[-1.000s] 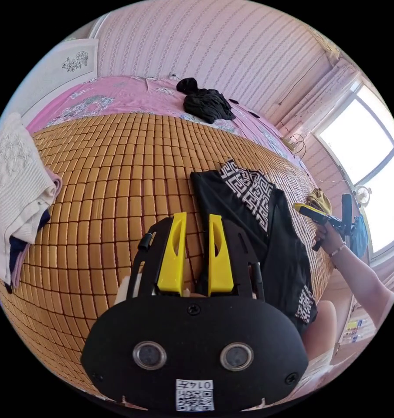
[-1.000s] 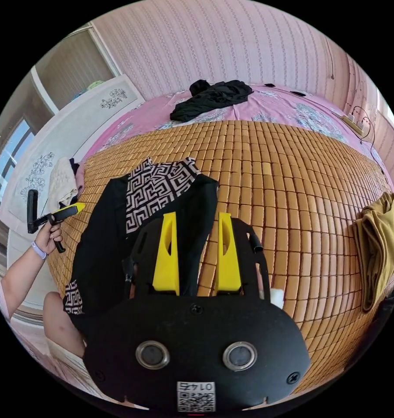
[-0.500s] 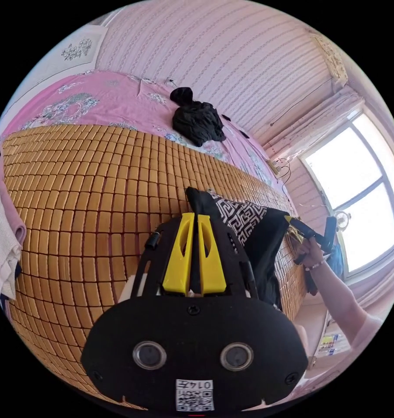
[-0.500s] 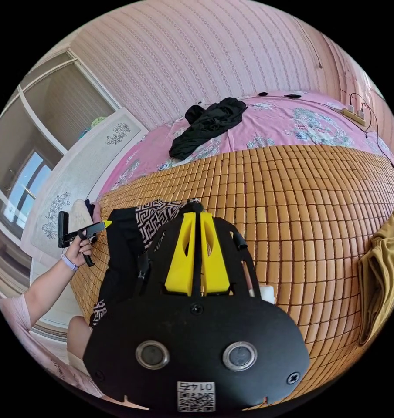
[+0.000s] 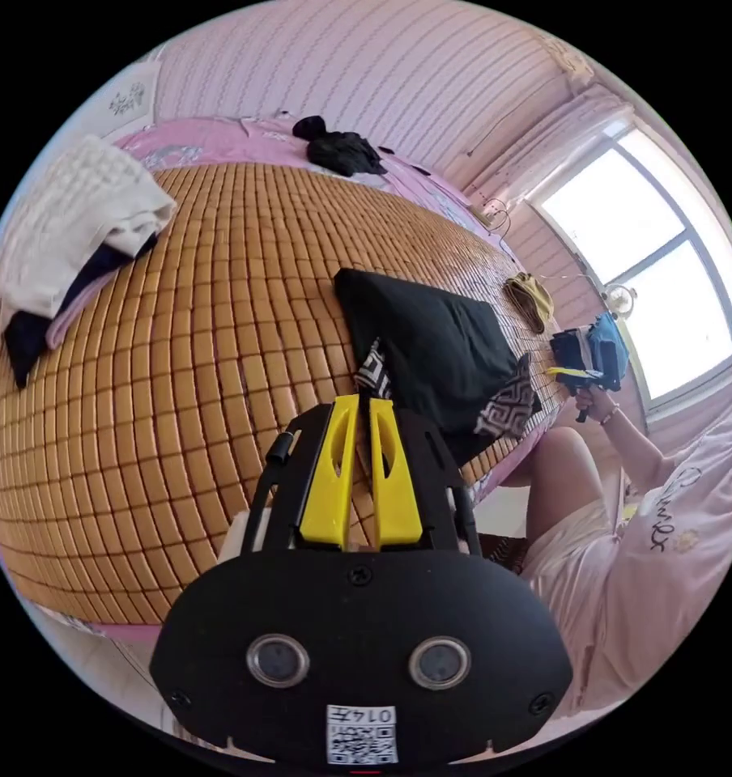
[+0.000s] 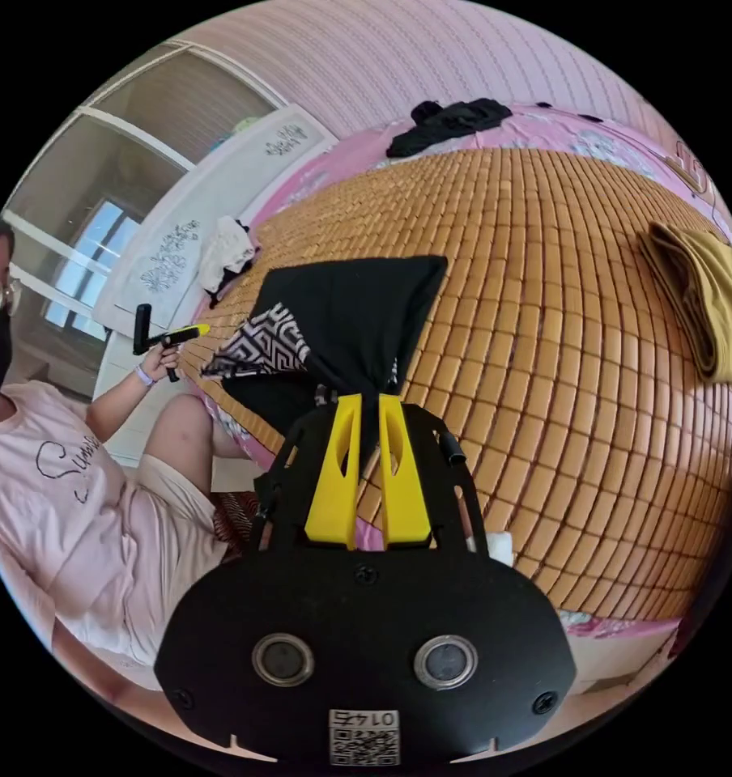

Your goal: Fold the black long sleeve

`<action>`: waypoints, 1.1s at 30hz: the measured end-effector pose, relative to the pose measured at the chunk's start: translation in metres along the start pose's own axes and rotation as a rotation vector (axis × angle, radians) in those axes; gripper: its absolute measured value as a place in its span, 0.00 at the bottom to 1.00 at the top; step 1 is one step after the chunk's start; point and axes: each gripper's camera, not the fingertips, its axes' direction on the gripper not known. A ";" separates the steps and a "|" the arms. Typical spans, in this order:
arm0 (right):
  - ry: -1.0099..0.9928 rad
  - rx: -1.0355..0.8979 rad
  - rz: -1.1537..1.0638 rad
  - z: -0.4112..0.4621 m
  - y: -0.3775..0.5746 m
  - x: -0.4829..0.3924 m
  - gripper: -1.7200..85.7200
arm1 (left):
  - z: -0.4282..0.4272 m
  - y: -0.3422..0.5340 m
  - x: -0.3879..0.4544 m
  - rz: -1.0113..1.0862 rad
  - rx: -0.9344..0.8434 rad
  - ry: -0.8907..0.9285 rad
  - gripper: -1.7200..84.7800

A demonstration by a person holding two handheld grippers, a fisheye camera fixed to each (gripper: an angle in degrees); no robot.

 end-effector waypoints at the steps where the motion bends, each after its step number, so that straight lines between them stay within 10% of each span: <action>1: 0.009 0.003 0.007 0.006 0.006 -0.005 0.07 | 0.002 0.019 -0.004 -0.053 -0.003 0.047 0.05; 17: 0.114 0.053 -0.309 0.110 -0.117 -0.125 0.03 | 0.150 0.042 0.143 0.279 -0.050 0.062 0.02; 33: 0.399 -0.423 -0.480 0.212 -0.248 -0.141 0.01 | 0.280 0.126 0.182 0.520 -0.059 -0.149 0.01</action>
